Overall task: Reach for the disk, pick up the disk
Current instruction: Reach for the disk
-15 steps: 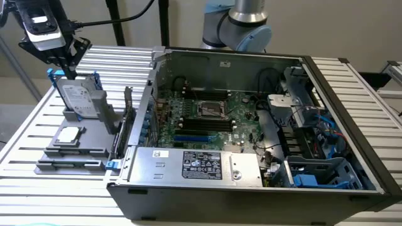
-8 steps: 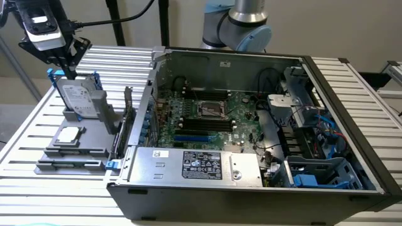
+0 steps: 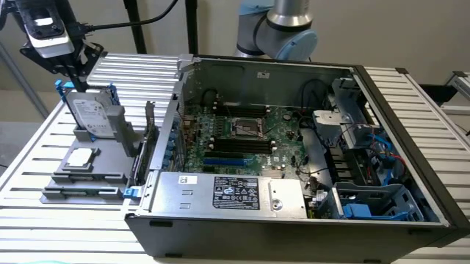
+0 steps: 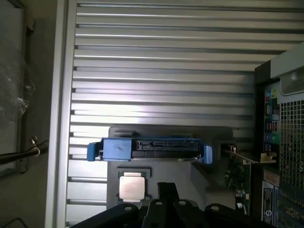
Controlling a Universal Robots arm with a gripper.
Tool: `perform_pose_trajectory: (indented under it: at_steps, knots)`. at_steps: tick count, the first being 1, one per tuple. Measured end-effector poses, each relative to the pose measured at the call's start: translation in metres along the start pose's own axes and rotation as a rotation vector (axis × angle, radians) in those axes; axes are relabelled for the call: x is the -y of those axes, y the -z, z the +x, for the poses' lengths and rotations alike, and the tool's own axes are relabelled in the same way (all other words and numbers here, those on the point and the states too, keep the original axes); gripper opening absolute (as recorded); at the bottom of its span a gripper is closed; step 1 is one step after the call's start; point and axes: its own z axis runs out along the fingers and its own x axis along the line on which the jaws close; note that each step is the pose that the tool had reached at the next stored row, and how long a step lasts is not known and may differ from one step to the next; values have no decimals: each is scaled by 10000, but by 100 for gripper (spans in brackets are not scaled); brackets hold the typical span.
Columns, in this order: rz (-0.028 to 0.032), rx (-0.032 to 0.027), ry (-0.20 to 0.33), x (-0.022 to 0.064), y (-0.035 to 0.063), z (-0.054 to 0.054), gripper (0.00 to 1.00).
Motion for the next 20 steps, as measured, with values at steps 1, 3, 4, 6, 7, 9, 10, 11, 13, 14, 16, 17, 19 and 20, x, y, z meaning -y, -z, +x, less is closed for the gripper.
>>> perform_pose_trajectory:
  at_steps: [1,3,4,6,7,9,10,11,13,14,16,17,19,20]
  knots:
    - [1,-1,1,-24,2,25,11]
    - [0,1,0,-75,5,87,11]
    - [0,-1,-1,-101,6,117,11]
    - [0,-1,1,-154,8,170,11]
    - [0,0,1,-182,9,200,11]
    - [0,1,-1,-227,12,258,11]
    - [0,0,0,-242,13,287,11]
    - [2,-1,2,-255,15,315,11]
    - [11,0,3,-278,16,369,11]
    - [16,0,7,-290,16,394,11]
    - [19,0,20,-295,15,401,11]
    - [18,-1,21,-295,15,401,11]
    - [19,-1,22,-295,15,401,11]
    - [19,-1,23,-295,16,401,11]
